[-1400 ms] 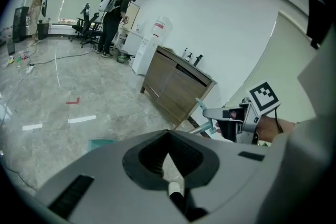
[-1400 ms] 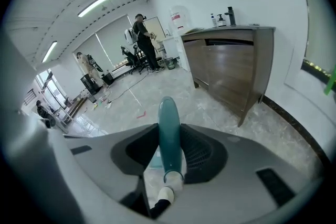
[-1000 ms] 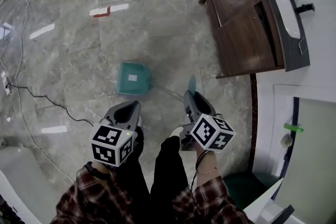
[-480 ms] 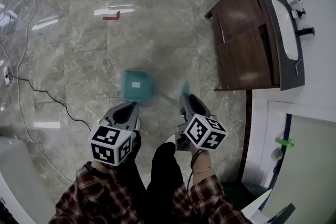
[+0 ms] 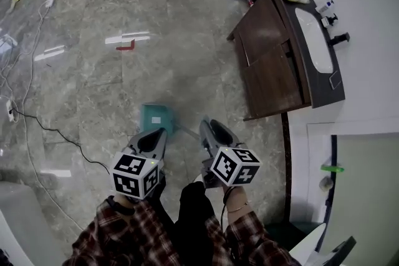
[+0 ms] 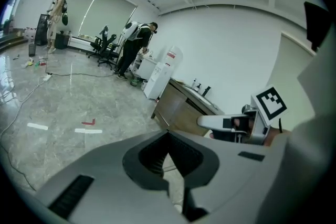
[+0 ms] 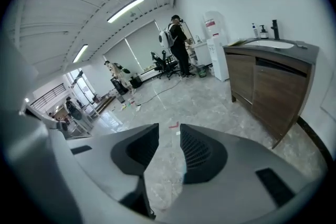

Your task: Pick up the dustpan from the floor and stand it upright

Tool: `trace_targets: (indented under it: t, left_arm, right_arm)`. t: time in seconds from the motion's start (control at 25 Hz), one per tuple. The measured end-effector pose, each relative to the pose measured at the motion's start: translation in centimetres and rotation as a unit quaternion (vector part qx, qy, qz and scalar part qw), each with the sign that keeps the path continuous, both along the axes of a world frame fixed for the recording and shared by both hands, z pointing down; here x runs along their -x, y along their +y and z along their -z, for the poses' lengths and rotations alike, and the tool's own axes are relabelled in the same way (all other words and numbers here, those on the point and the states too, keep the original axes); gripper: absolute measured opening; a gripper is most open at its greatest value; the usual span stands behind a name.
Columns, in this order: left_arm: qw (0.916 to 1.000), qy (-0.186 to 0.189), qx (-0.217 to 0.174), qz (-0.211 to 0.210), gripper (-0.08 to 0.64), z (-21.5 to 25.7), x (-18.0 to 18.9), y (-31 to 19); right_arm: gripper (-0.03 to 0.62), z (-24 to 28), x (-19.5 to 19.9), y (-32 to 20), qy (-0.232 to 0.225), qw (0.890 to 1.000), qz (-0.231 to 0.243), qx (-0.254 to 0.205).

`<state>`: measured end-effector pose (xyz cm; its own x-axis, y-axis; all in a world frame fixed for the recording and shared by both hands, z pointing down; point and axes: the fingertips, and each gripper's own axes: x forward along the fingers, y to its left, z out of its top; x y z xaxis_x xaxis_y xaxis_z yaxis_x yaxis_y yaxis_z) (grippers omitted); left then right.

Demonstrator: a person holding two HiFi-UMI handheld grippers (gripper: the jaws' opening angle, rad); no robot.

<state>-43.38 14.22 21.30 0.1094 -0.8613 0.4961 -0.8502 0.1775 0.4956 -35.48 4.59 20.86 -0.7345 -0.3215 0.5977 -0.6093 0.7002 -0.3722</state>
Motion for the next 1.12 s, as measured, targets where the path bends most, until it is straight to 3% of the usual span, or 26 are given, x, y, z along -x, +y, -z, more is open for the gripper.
trace_targets:
  t: [0.16, 0.32, 0.56, 0.72, 0.88, 1.12]
  left_arm:
    - [0.9991, -0.020, -0.033, -0.016, 0.000, 5.3, -0.9, -0.1]
    - [0.9957, -0.044, -0.076, -0.031, 0.002, 11.0, -1.5, 0.2]
    - [0.9866, -0.079, -0.129, -0.061, 0.001, 17.4, -4.5, 0.7]
    - [0.9810, -0.091, -0.149, -0.083, 0.002, 19.8, -6.9, 1.6]
    - [0.9784, -0.097, -0.160, -0.089, 0.001, 20.5, -7.9, 3.3]
    - [0.9802, -0.094, -0.144, -0.098, 0.000, 18.9, -9.2, 5.1]
  right_arm:
    - [0.133, 5.5, 0.6, 2.8, -0.023, 0.998, 0.054, -0.023]
    - [0.133, 12.0, 0.8, 5.2, -0.050, 0.991, 0.089, -0.084]
    - [0.097, 19.7, -1.4, 7.0, -0.107, 0.978, 0.070, -0.163]
    - [0.013, 21.5, -3.7, 7.9, -0.126, 0.975, 0.049, -0.177]
    - [0.011, 21.1, -5.0, 9.3, -0.123, 0.976, 0.062, -0.168]
    - [0.011, 19.8, -5.9, 11.4, -0.111, 0.977, 0.077, -0.164]
